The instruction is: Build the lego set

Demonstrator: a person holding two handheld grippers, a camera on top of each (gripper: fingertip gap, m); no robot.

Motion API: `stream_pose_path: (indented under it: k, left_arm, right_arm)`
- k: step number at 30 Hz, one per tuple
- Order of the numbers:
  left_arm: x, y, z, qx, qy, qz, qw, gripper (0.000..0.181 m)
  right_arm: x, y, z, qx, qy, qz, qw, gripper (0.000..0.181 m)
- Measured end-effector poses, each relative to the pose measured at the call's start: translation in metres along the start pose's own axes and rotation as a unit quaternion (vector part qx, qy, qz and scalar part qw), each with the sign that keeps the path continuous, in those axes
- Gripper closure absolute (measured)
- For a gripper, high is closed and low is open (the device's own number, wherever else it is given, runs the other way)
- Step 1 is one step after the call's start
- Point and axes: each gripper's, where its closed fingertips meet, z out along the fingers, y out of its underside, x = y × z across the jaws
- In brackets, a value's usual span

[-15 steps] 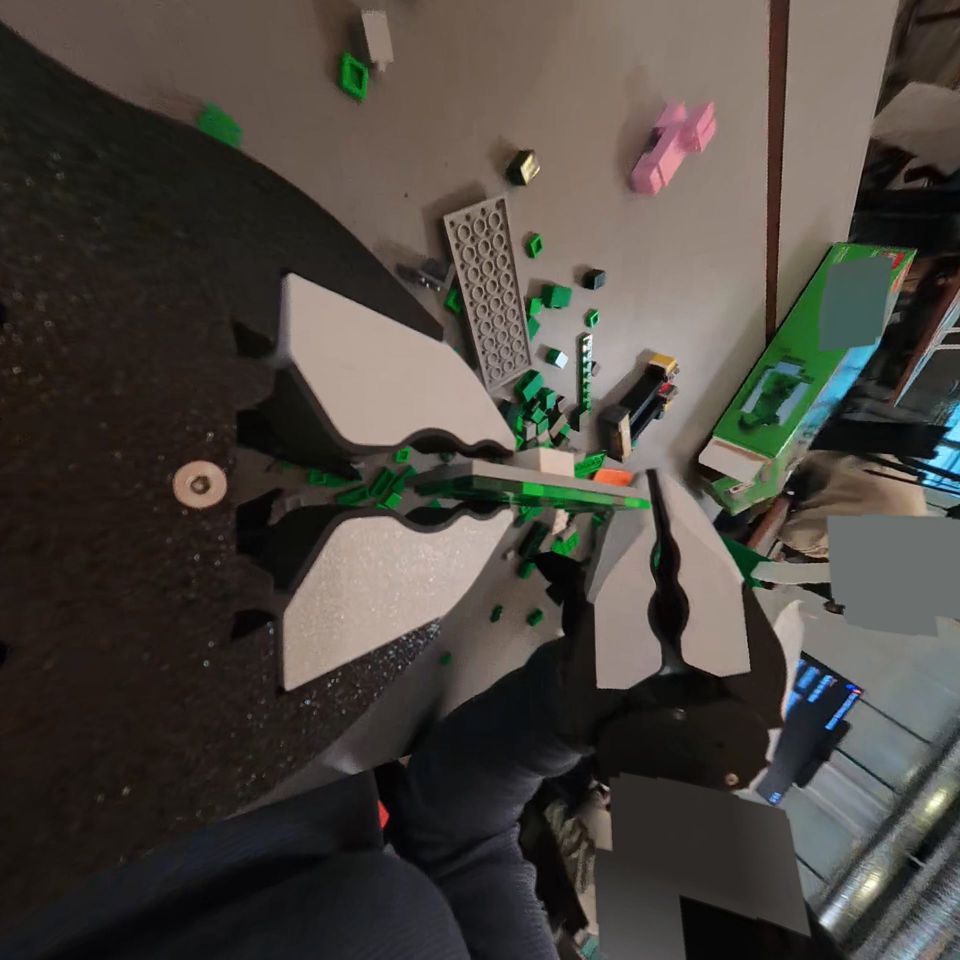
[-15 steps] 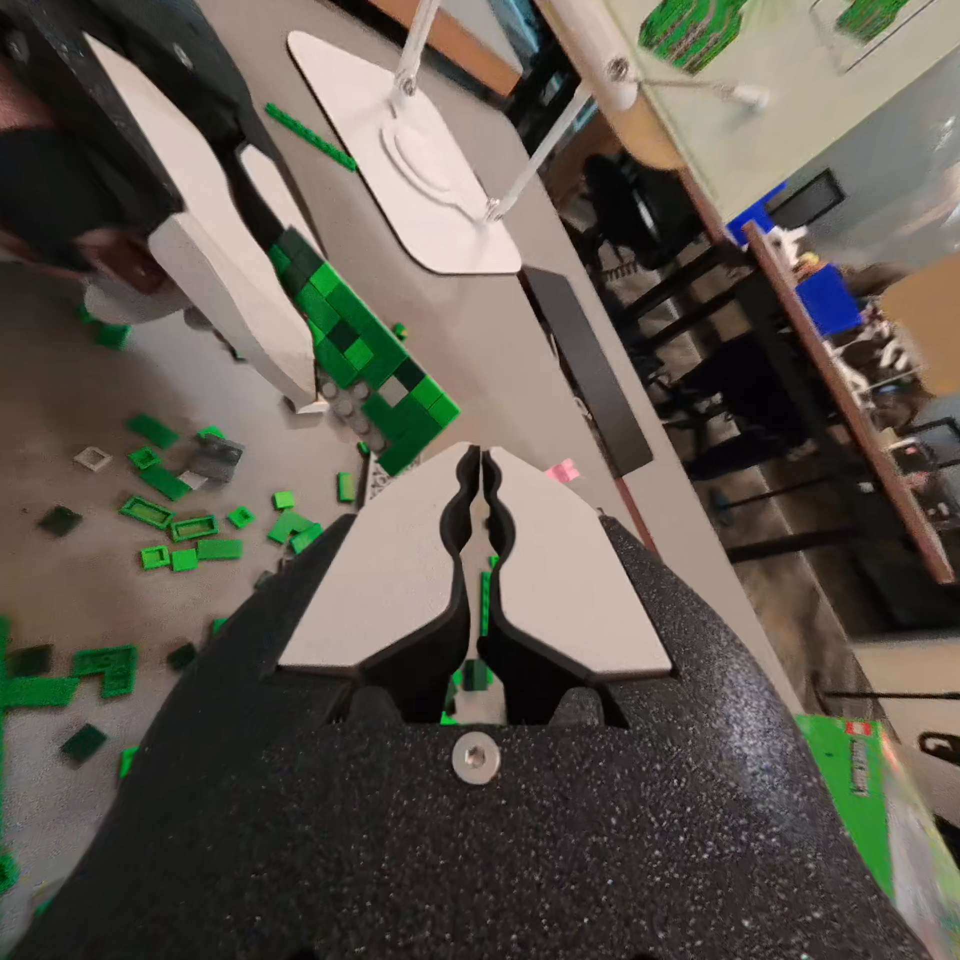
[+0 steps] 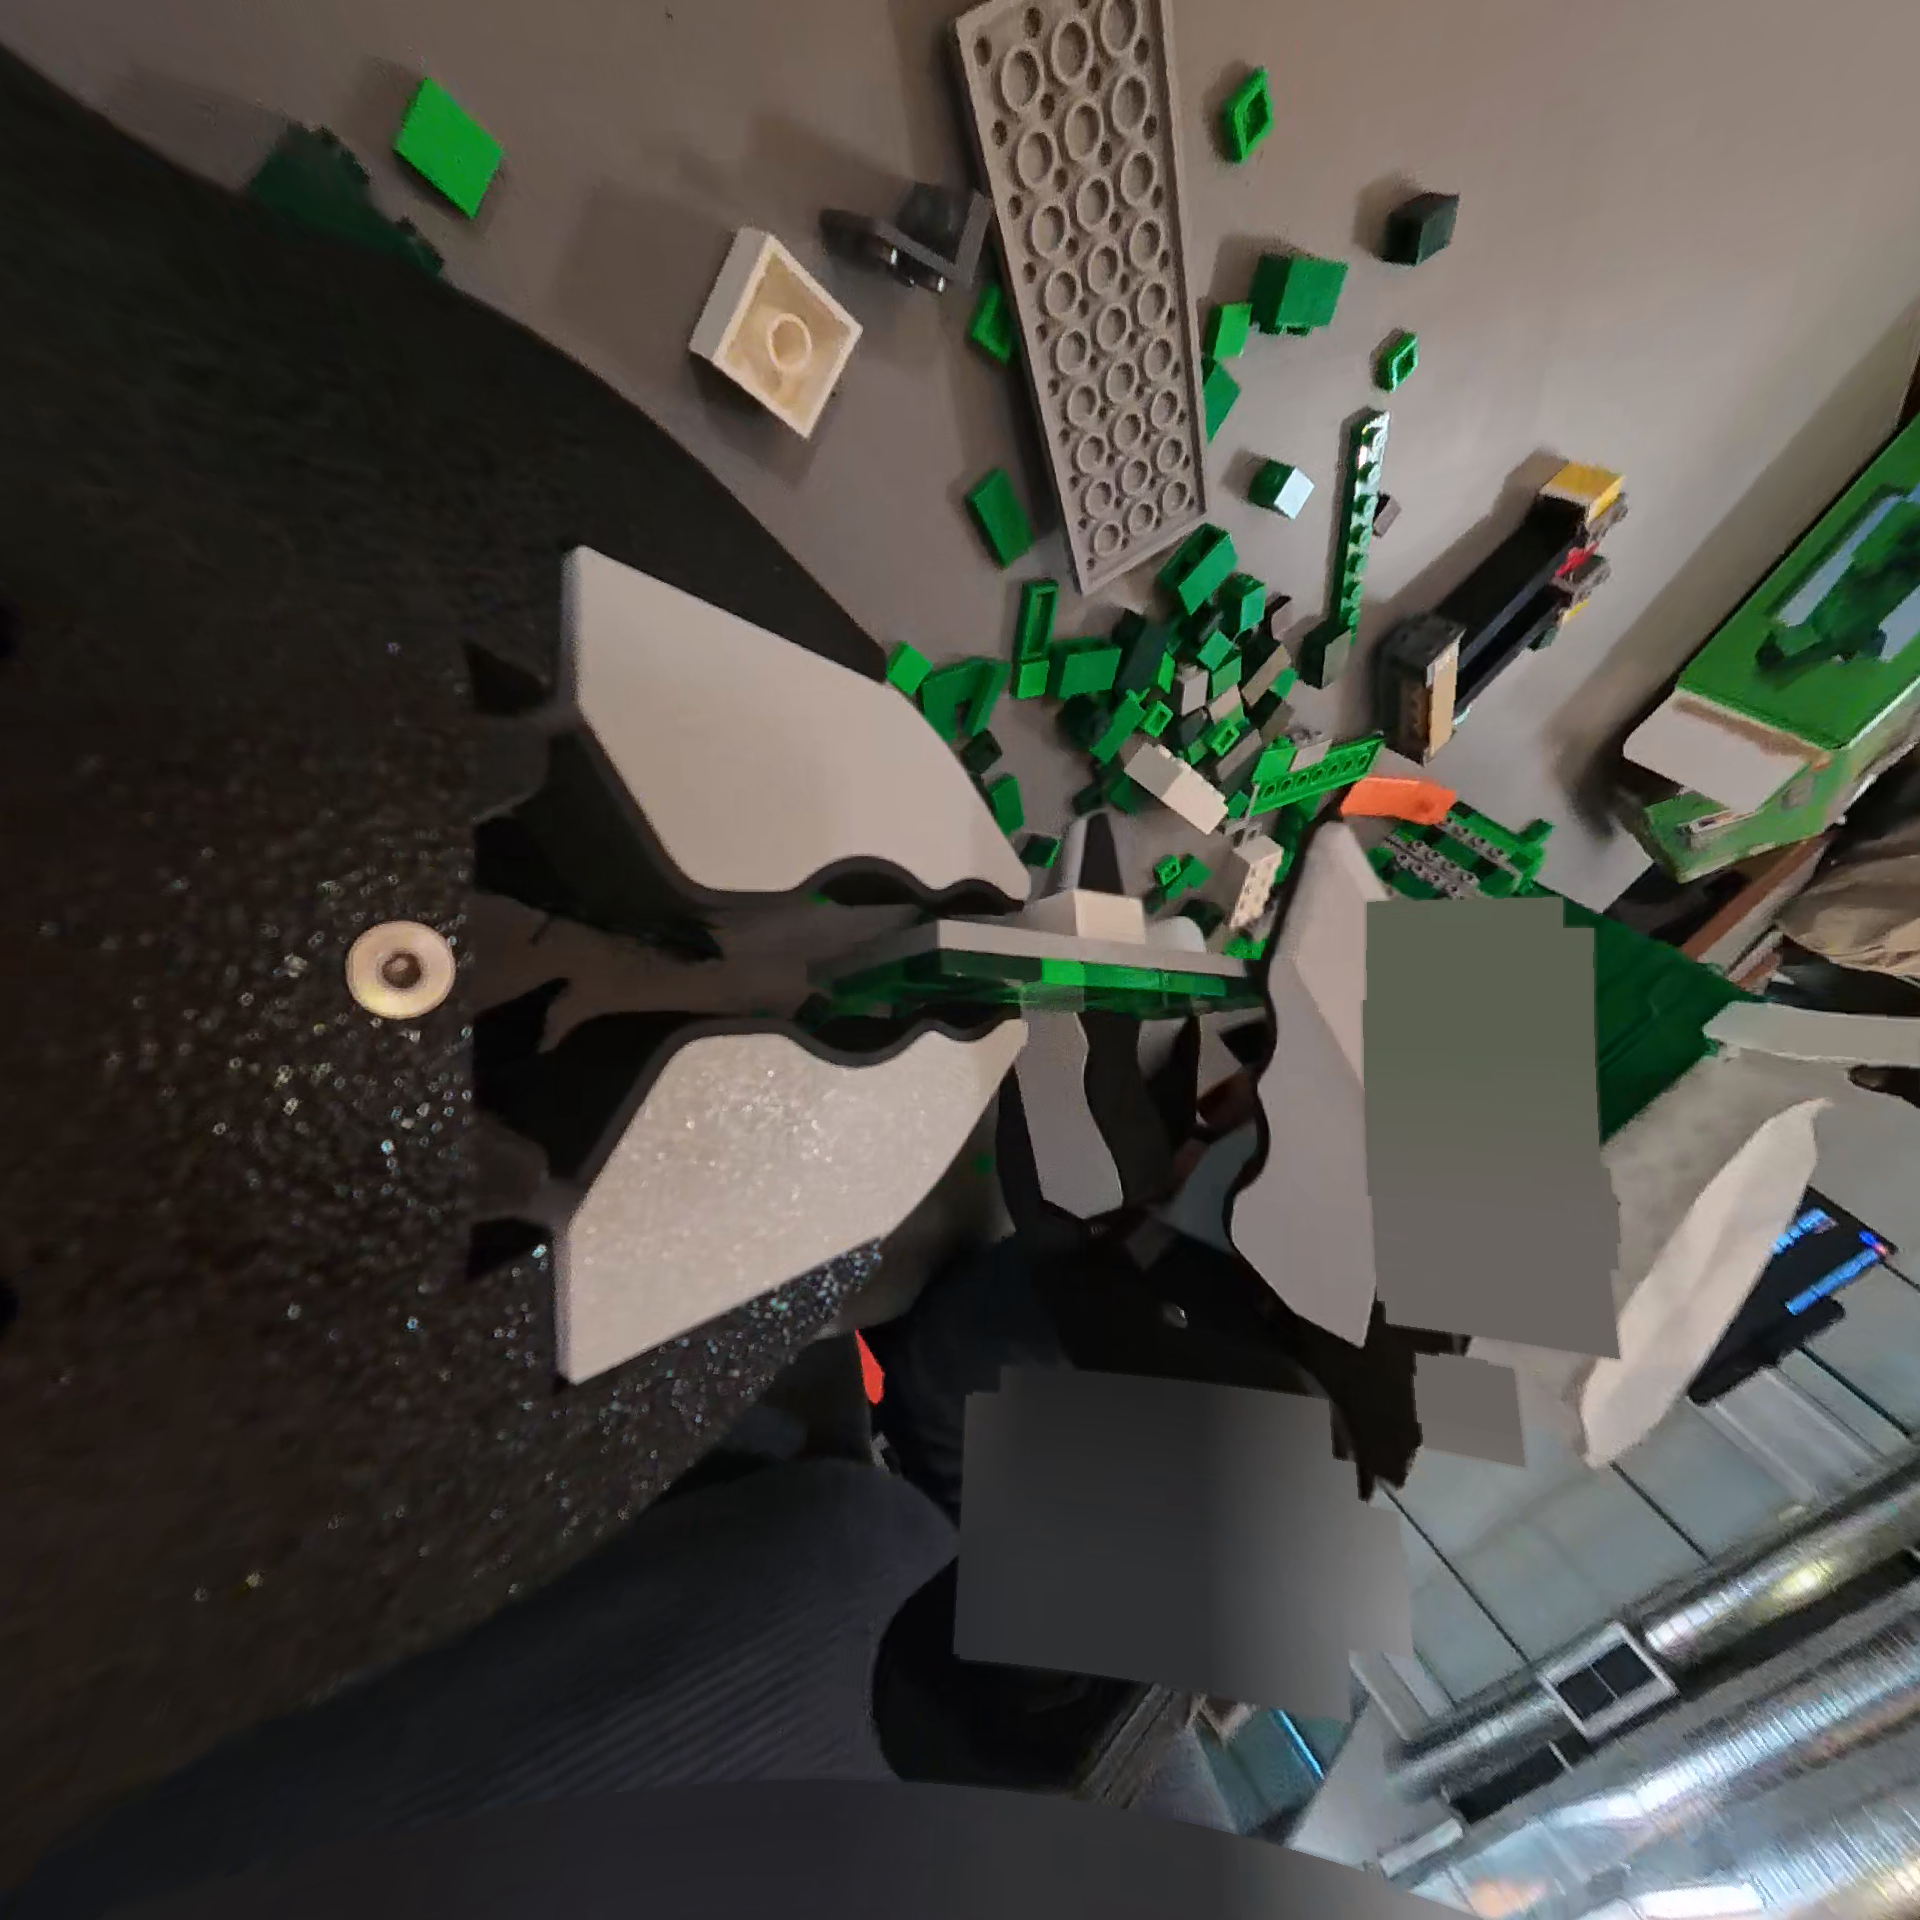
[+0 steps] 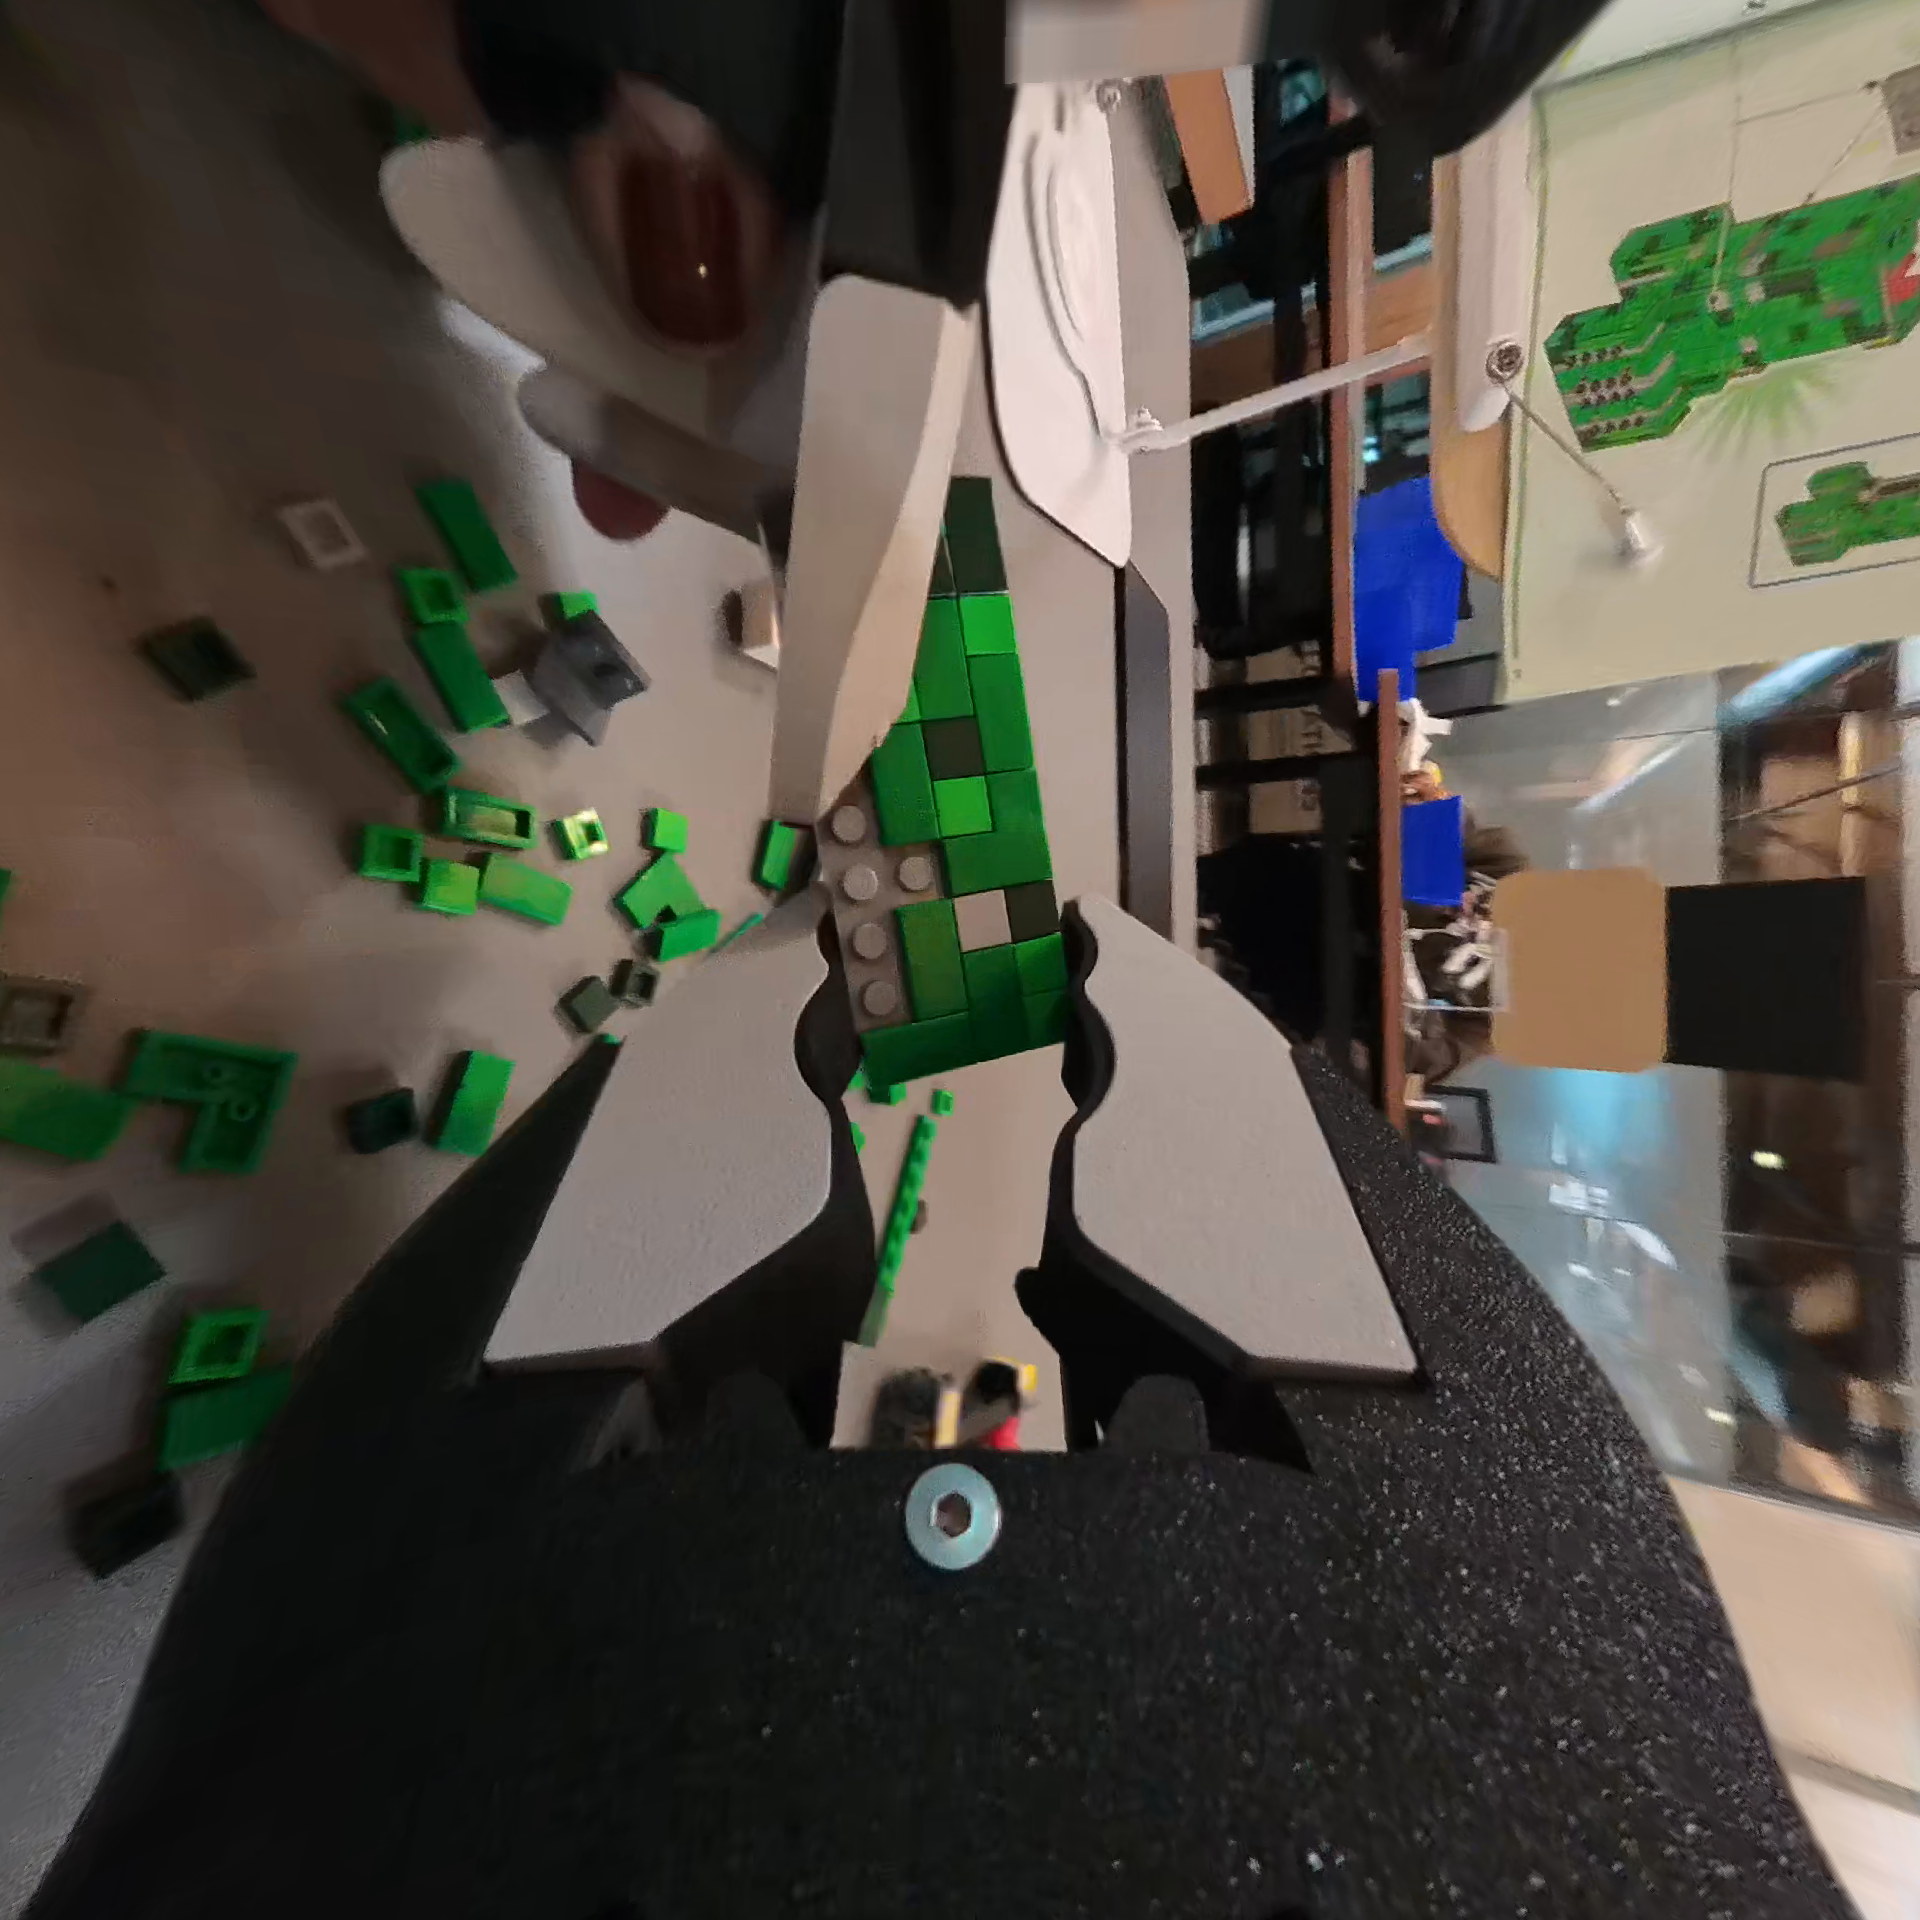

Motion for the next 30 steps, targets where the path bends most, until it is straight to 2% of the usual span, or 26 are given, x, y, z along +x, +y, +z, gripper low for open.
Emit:
stream_pose_path:
  k: [2, 4, 5, 8, 9, 11, 15, 19, 20, 23, 24, 30]
  left_arm:
    - [0.006, -0.004, -0.002, 0.016, 0.042, -0.021, 0.999, 0.161]
    - [0.012, -0.01, -0.004, 0.035, 0.079, -0.051, 0.995, 0.135]
    - [0.013, -0.009, -0.003, 0.032, 0.088, -0.057, 0.994, 0.134]
    - [0.015, 0.005, 0.005, -0.013, 0.083, -0.046, 0.995, 0.143]
    - [0.014, 0.008, 0.008, -0.023, 0.075, -0.038, 0.996, 0.153]
    - [0.008, 0.01, 0.009, -0.028, 0.047, -0.034, 0.998, 0.157]
    - [-0.003, 0.015, 0.012, -0.044, 0.005, -0.054, 0.998, 0.164]
    - [-0.012, 0.019, 0.012, -0.052, -0.028, -0.065, 0.996, 0.165]
    - [-0.014, 0.019, 0.012, -0.05, -0.032, -0.077, 0.995, 0.164]
    - [-0.02, 0.012, 0.008, -0.022, -0.03, -0.116, 0.993, 0.165]
    - [-0.023, 0.011, 0.007, -0.015, -0.031, -0.127, 0.991, 0.166]
    - [-0.029, 0.012, 0.007, -0.018, -0.047, -0.139, 0.989, 0.165]
  right_arm:
    - [-0.001, -0.003, -0.002, 0.027, -0.017, 0.033, 0.999, 0.146]
    - [-0.006, -0.009, -0.004, 0.056, -0.032, 0.041, 0.997, 0.146]
    - [-0.01, -0.011, -0.004, 0.067, -0.038, 0.04, 0.996, 0.146]
    - [-0.023, -0.016, -0.003, 0.082, -0.061, 0.035, 0.994, 0.146]
    - [-0.026, -0.016, -0.002, 0.082, -0.063, 0.036, 0.994, 0.146]
    - [-0.026, -0.014, 0.0, 0.081, -0.058, 0.051, 0.994, 0.145]
    - [-0.031, -0.007, 0.011, 0.04, -0.051, 0.066, 0.996, 0.128]
    - [-0.039, -0.002, 0.019, -0.001, -0.049, 0.032, 0.998, 0.138]
    - [-0.038, 0.0, 0.021, -0.012, -0.042, 0.018, 0.999, 0.138]
    - [-0.026, 0.0, 0.026, -0.049, 0.046, -0.095, 0.993, 0.146]
    - [-0.025, 0.001, 0.029, -0.059, 0.064, -0.107, 0.991, 0.147]
    - [-0.027, 0.002, 0.033, -0.047, 0.076, -0.084, 0.992, 0.147]
